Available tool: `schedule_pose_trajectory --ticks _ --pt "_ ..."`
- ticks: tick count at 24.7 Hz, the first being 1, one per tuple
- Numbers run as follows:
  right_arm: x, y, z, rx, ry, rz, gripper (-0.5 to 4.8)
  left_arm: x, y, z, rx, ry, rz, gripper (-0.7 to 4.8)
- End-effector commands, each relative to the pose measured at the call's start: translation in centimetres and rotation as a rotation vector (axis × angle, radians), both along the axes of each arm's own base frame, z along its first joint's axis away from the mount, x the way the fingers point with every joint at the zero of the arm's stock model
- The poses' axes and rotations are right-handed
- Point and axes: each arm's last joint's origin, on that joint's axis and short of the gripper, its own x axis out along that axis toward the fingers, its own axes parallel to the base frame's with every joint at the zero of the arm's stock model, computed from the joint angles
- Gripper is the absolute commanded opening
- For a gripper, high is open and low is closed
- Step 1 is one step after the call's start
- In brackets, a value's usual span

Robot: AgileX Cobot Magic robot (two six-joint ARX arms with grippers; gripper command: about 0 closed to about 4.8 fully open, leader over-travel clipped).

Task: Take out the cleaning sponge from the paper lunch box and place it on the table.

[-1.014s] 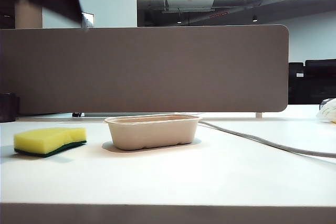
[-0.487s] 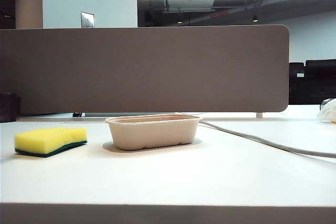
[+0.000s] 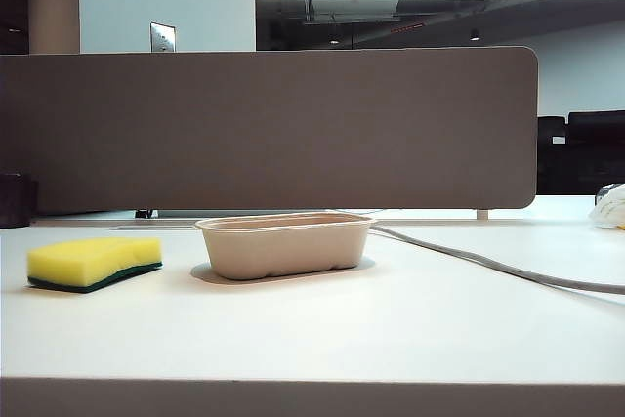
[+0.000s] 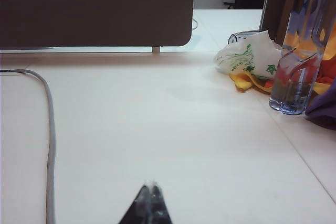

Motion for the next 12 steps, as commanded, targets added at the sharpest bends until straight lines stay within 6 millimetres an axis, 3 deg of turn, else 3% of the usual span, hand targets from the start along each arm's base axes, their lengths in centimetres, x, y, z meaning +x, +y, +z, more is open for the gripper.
schedule_pose_trajectory --ticks 1,12 --pt "0.0 0.0 0.2 0.001 -0.015 -0.001 -0.05 -1.3 0.5 -1.6 -0.008 0.022 0.026 -0.05" --pt "0.0 0.0 0.2 0.001 -0.015 -0.001 -0.05 -4.0 1.1 -3.3 -0.026 0.029 -0.048 0.27"
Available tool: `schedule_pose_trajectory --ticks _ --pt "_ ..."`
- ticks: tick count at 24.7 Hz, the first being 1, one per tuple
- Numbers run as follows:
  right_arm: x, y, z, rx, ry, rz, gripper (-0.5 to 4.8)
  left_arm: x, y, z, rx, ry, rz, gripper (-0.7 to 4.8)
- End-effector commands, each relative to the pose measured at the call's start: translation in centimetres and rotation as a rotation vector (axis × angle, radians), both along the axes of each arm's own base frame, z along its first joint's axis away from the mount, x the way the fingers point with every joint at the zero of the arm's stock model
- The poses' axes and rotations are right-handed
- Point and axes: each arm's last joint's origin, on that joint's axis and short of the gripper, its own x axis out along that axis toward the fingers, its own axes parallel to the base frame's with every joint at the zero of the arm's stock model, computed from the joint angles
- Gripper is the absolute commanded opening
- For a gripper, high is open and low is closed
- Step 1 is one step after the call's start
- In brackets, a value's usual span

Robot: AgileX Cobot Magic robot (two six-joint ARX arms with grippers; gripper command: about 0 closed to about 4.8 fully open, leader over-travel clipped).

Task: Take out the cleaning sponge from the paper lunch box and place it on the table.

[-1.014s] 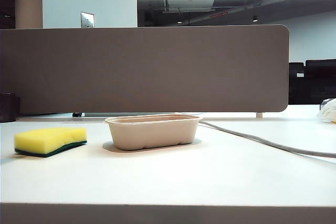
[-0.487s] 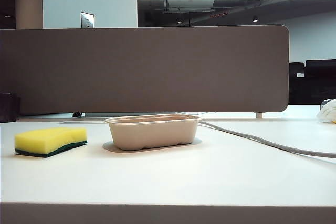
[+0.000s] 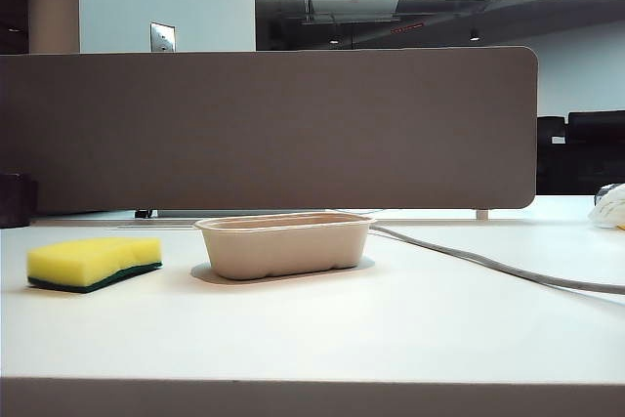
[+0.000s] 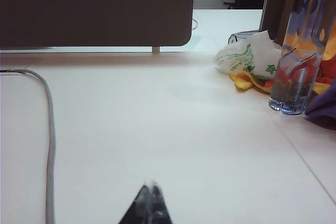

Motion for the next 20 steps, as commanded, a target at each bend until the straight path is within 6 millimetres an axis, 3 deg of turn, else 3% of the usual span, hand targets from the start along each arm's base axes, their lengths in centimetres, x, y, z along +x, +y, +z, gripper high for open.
schedule_pose_trajectory --ticks 1,12,17,20 --pt "0.0 0.0 0.2 0.001 -0.015 -0.001 -0.05 -0.2 0.0 -0.2 0.002 0.020 -0.033 0.27" --pt "0.0 0.0 0.2 0.001 -0.015 -0.001 -0.05 -0.2 0.0 -0.3 0.005 0.028 -0.033 0.27" --pt "0.0 0.0 0.2 0.001 -0.015 -0.001 -0.05 0.1 0.0 -0.8 0.209 -0.013 0.011 0.26" --pt "0.0 0.0 0.2 0.001 -0.015 -0.001 -0.05 1.8 -0.1 -2.3 0.277 -0.026 0.159 0.26"
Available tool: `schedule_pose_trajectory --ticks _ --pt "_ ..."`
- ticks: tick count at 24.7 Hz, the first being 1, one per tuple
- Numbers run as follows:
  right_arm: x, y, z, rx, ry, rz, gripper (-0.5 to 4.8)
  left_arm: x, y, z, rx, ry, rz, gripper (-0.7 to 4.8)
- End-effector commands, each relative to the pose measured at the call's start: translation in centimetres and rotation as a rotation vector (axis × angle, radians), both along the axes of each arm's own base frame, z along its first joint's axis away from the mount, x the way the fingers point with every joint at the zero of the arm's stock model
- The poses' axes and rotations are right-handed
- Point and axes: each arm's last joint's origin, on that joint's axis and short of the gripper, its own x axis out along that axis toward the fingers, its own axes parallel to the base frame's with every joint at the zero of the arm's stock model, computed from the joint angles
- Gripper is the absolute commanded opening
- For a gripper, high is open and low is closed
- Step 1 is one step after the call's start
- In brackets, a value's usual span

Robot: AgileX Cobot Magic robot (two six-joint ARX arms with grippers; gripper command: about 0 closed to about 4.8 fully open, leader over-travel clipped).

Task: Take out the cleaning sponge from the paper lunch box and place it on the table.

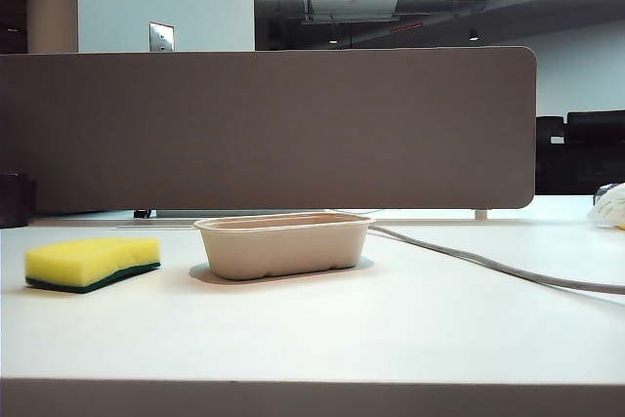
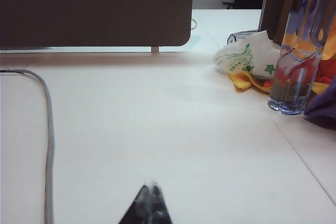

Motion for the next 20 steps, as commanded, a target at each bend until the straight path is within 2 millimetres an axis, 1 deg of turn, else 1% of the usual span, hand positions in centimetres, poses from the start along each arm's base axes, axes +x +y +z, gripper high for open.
schedule_pose_trajectory --ticks 1,3,5,7,9,12,17,20 --pt "0.0 0.0 0.2 0.001 -0.015 -0.001 -0.05 2.4 -0.2 -2.1 0.100 -0.031 0.189 0.26" --pt "0.0 0.0 0.2 0.001 -0.015 -0.001 -0.05 4.1 -0.4 -3.9 0.126 -0.021 0.265 0.26" --pt "0.0 0.0 0.2 0.001 -0.016 -0.001 -0.05 5.6 -0.4 -5.6 0.116 -0.025 0.311 0.26" --pt "0.0 0.0 0.2 0.001 -0.014 -0.001 -0.05 7.2 -0.4 -7.6 0.071 -0.050 0.289 0.26" --pt "0.0 0.0 0.2 0.001 -0.014 -0.001 -0.05 8.2 -0.4 -9.2 0.039 -0.077 0.269 0.26" --pt "0.0 0.0 0.2 0.001 -0.014 -0.001 -0.05 9.1 -0.2 -11.1 0.003 -0.114 0.287 0.26" --pt "0.0 0.0 0.1 0.001 -0.012 -0.001 -0.05 9.9 0.4 -13.5 -0.045 -0.131 0.349 0.26" --pt "0.0 0.0 0.1 0.001 -0.012 -0.001 -0.05 9.9 0.8 -13.7 -0.053 -0.100 0.387 0.26"
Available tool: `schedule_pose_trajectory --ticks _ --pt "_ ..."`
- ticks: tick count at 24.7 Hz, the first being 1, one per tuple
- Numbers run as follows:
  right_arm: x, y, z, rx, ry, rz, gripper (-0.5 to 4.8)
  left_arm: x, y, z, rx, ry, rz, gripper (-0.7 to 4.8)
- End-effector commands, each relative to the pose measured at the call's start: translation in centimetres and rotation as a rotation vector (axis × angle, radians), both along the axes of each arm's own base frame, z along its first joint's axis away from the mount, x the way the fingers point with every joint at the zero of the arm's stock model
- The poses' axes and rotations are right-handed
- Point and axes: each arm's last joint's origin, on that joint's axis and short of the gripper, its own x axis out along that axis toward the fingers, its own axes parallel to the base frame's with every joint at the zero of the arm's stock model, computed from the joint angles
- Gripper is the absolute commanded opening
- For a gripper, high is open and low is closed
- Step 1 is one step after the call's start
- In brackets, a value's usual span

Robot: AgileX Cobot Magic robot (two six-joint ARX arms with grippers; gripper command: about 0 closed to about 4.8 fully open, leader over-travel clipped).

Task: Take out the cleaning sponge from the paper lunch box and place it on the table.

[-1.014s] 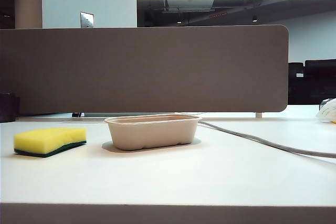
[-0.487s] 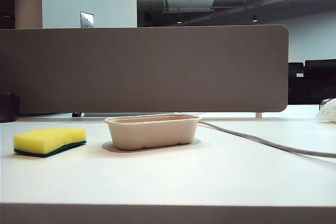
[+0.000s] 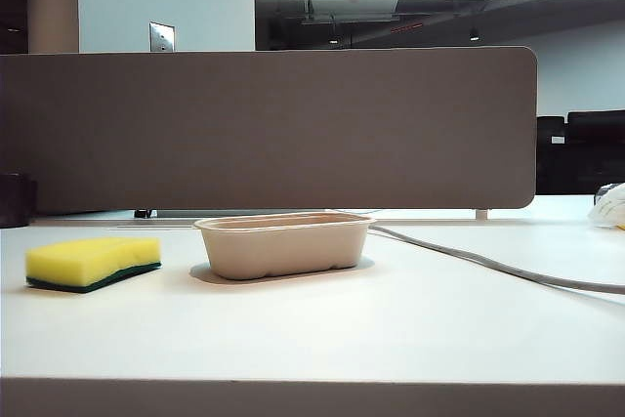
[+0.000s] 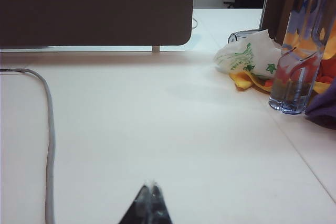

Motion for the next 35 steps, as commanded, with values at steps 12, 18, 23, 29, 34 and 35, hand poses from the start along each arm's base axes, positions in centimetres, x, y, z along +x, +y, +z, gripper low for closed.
schedule_pose_trajectory --ticks 12,18,23,29,34,35 --pt "0.00 0.00 0.15 0.001 -0.014 -0.001 -0.05 -0.06 -0.06 0.51 0.024 -0.048 -0.014 0.26" --pt "0.00 0.00 0.16 0.001 -0.014 -0.001 -0.05 -0.04 -0.43 0.43 0.008 -0.041 -0.063 0.27" --pt "0.00 0.00 0.16 0.001 -0.014 -0.001 -0.05 -0.04 -0.43 0.44 -0.019 -0.041 -0.065 0.26" --pt "0.00 0.00 0.16 0.001 -0.014 -0.001 -0.05 -0.04 -0.42 0.44 -0.018 -0.042 -0.061 0.27" --pt "0.00 0.00 0.16 0.001 -0.014 -0.001 -0.05 -0.04 -0.43 0.41 -0.021 -0.039 -0.065 0.26" --pt "0.00 0.00 0.16 0.001 -0.014 -0.001 -0.05 -0.04 -0.43 0.41 -0.021 -0.039 -0.065 0.26"
